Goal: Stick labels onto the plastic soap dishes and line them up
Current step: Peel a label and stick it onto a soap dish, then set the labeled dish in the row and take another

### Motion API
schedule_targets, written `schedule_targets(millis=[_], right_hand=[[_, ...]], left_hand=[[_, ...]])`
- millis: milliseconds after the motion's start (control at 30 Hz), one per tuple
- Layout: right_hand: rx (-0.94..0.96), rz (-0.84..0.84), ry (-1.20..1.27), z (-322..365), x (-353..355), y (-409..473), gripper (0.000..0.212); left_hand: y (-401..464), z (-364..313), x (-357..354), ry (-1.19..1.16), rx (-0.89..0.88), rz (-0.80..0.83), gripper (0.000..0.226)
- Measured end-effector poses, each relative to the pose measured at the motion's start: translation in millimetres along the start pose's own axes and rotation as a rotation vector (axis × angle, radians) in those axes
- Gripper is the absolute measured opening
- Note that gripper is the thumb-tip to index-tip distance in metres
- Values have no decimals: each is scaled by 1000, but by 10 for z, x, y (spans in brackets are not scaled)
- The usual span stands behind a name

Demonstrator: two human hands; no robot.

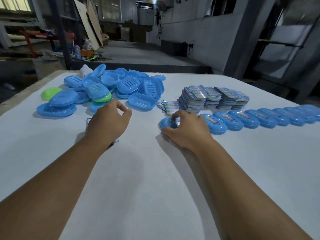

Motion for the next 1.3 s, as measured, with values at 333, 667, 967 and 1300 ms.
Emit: schedule_targets(millis=[333,667,967,1300], right_hand=[[-217,-189,-16,-341,206,-35,55],[-283,-291,-24,-497,319,27,52],[165,-245,200,246,9,15,21],[407,-157,239,841,-255,269,25]], left_hand=[[-83,-95,-1,-10,-32,76,21],[-89,-84,52,-8,-6,85,22],[-26,-2,90,178,-58,35,19],[249,382,206,438,-54,-40,60]])
Point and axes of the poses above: each hand's wrist, its own y-axis towards the middle knuckle, its own x-axis out of the back of the hand, z = x × y, the point moved 4 cm from there along y, towards the middle knuckle, and after that the axes turned 2 degrees about y, right-handed, at the moved point
